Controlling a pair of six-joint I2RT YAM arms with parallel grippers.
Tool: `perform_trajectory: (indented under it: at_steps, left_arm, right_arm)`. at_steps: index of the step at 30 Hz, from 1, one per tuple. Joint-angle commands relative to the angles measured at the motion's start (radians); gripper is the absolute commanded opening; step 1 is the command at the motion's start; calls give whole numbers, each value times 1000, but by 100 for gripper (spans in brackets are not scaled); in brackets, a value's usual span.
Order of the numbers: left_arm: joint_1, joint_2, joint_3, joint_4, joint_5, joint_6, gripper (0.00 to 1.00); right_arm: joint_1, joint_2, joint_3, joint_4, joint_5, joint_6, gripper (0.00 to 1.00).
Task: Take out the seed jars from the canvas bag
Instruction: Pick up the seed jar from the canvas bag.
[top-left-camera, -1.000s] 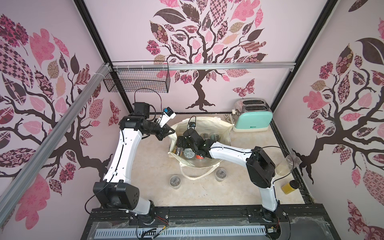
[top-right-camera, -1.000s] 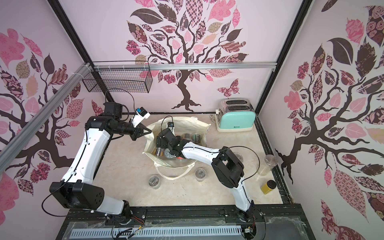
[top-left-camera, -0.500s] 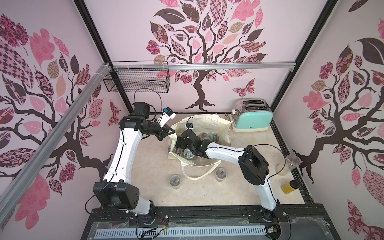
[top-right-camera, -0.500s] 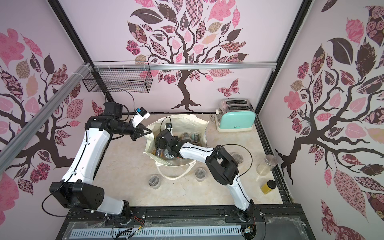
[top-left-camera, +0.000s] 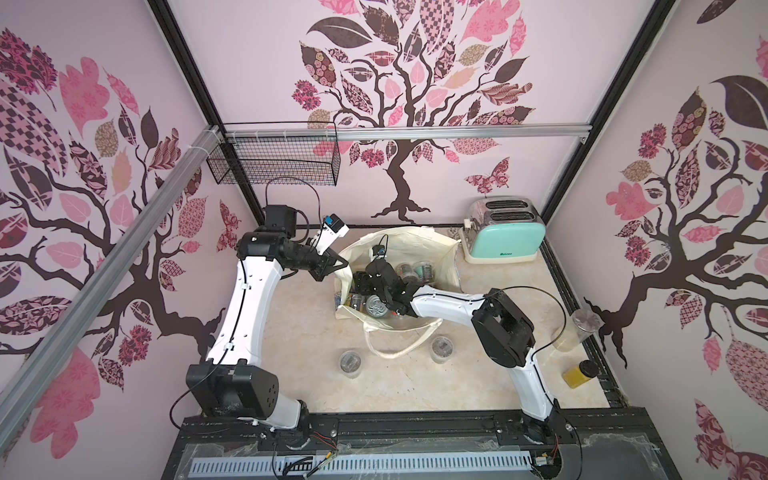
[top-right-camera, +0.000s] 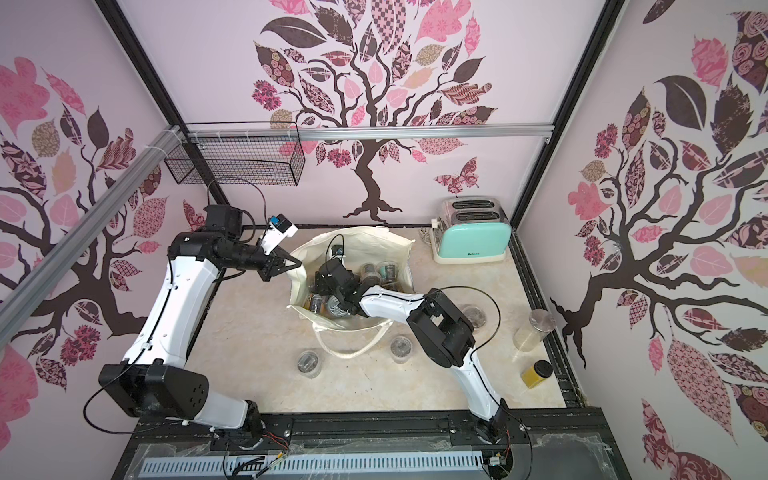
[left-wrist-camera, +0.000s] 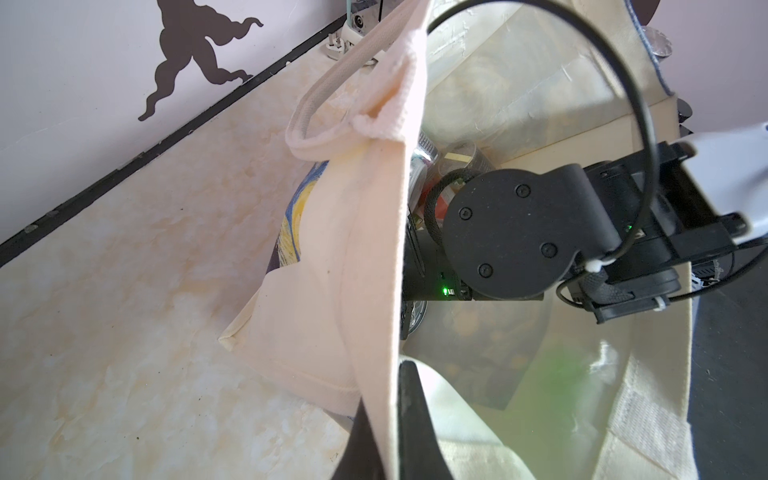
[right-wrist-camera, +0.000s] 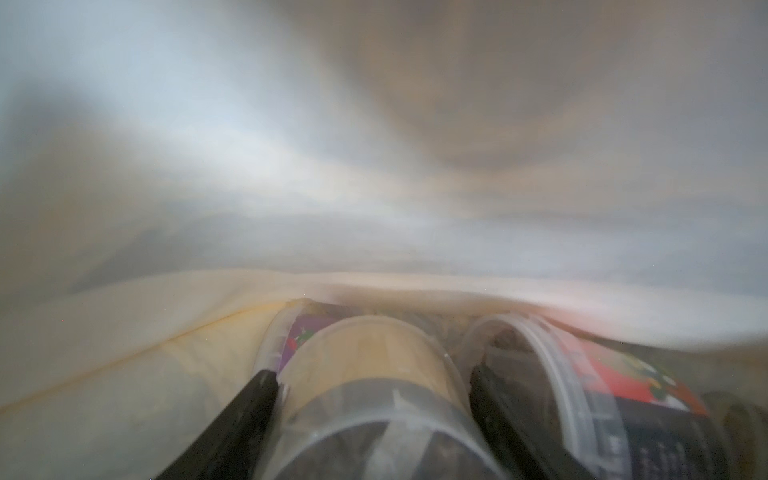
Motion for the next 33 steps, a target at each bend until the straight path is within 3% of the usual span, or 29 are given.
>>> perform_trajectory:
  at_steps: [1, 9, 25, 33]
  left_arm:
    - [14, -22, 22, 7, 73, 2, 0]
    - [25, -20, 16, -5, 66, 16, 0]
    - [25, -19, -13, -16, 35, 71, 0]
    - [24, 16, -1, 81, -9, -56, 0]
  right_arm:
    - [-21, -55, -30, 45, 16, 4, 71]
    - [-31, -212, -137, 95, -30, 66, 64]
    - [-60, -431, -300, 99, -151, 140, 64]
    - [-64, -541, -275, 67, -228, 104, 65]
